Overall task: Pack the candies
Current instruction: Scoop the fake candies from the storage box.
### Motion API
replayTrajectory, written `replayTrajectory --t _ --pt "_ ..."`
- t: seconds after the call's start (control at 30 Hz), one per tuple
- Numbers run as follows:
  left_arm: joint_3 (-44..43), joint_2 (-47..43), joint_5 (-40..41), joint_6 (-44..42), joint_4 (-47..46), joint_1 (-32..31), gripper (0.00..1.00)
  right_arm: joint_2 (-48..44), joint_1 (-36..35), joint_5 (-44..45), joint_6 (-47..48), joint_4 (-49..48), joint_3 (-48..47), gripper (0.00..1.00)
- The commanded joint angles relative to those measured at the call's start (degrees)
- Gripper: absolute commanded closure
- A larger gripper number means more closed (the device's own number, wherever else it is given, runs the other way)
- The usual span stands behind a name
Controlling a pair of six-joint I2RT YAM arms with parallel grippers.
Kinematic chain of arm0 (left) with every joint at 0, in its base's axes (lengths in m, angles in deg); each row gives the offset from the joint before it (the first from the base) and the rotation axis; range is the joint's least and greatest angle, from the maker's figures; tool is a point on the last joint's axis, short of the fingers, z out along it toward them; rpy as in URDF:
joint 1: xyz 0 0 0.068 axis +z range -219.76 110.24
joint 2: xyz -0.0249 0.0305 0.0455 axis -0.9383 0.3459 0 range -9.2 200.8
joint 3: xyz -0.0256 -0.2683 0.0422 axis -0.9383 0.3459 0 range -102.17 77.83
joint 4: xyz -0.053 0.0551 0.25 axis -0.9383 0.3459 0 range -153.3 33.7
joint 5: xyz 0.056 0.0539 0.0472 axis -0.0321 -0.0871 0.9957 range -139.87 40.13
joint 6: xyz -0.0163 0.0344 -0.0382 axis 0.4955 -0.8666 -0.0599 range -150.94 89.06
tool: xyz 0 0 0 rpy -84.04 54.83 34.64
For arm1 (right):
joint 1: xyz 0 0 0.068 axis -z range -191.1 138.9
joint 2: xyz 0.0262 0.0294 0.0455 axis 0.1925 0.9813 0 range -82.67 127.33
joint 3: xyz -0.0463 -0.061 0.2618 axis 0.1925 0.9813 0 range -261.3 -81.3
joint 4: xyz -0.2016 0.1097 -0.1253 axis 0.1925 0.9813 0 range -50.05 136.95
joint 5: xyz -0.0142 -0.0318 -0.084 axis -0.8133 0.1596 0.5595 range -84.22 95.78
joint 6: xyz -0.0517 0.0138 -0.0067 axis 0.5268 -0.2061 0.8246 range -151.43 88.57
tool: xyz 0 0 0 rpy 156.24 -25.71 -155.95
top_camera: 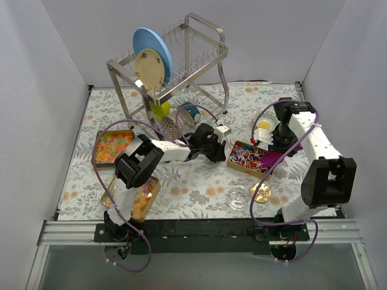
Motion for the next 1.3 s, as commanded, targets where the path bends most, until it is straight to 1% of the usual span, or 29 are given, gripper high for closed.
replayTrajectory --t 0.0,0.13,0.27,0.47,0.77,0.93,1.0,1.27 --pt "3.2 -2.5 -5.5 1.9 -4.6 -0.3 1.00 1.9 -2.3 6.5 -7.2 1.6 -2.0 0.99" --pt "5.8 -2.7 -9.0 4.6 -9.0 -0.4 1.00 2.6 -5.2 7.1 -11.8 1.5 -0.9 0.99" --pt "7.1 -2.8 -9.7 6.4 -12.5 -0.6 1.00 2.7 -8.8 6.2 -15.7 1.5 0.2 0.99" --pt "8.4 -2.6 -11.3 8.8 -16.5 -0.6 1.00 5.6 -9.8 4.2 -22.3 1.5 -1.5 0.99" --pt "7.5 -2.0 -11.8 9.4 -17.5 -0.6 1.00 8.9 -10.0 1.3 -24.2 1.5 -2.1 0.99" --pt "7.0 -1.7 -11.9 10.0 -17.3 -0.6 1.00 12.3 -10.9 -1.7 -26.6 1.5 -6.3 0.99" --pt "6.8 -1.6 -11.9 10.0 -17.3 -0.6 1.00 13.0 -11.3 -2.1 -26.6 0.7 -6.6 0.99" --pt "7.2 -2.1 -11.9 9.5 -16.4 -0.5 1.00 13.6 -13.0 -4.2 -26.1 -3.9 -2.0 0.99"
